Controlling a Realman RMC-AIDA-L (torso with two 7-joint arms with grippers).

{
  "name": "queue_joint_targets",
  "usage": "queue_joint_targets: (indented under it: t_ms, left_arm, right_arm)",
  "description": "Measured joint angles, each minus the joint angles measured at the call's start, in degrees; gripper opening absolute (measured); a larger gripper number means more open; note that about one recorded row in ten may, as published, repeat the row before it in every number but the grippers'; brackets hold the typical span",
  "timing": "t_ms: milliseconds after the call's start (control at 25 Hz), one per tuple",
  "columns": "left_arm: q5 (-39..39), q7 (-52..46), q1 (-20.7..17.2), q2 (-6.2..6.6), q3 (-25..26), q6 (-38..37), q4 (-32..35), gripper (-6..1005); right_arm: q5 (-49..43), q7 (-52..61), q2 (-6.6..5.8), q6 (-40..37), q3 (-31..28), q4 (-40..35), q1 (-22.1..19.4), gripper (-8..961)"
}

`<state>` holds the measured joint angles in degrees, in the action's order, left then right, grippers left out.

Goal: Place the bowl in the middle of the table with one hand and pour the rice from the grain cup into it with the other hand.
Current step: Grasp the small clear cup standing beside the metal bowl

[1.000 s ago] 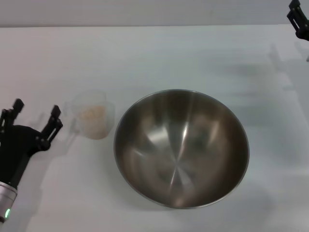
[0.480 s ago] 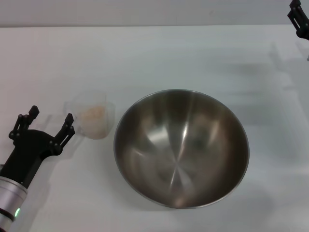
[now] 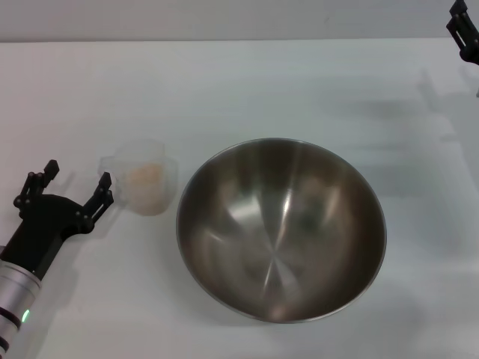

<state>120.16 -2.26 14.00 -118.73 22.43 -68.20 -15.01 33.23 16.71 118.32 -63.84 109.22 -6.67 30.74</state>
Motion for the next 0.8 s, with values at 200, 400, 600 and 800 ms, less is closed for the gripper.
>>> queue_joint_targets:
  t_ms: [200,400,600,800]
  left_arm:
    - [0.0,0.0,0.9,-0.04,0.8,0.3,0.6,871]
    - [0.0,-0.2,2.4,-0.08,1.0,2.6,0.8,871]
    - [0.0,-0.1,2.5,-0.09,1.5,2.5,0.5,870]
    - [0.0,0.0,2.5,-0.1,2.2,2.1,0.3,870]
  right_arm:
    - [-0.1,0.0,0.08,0.2,0.0,-0.2,0.0,760]
    - [0.0,0.1,0.07,0.4,0.0,-0.3,0.3,760]
    - [0.0,0.1,0.07,0.4,0.0,-0.3,0.4,760]
    - [-0.1,0.1,0.07,0.4,0.0,-0.4,0.6,760]
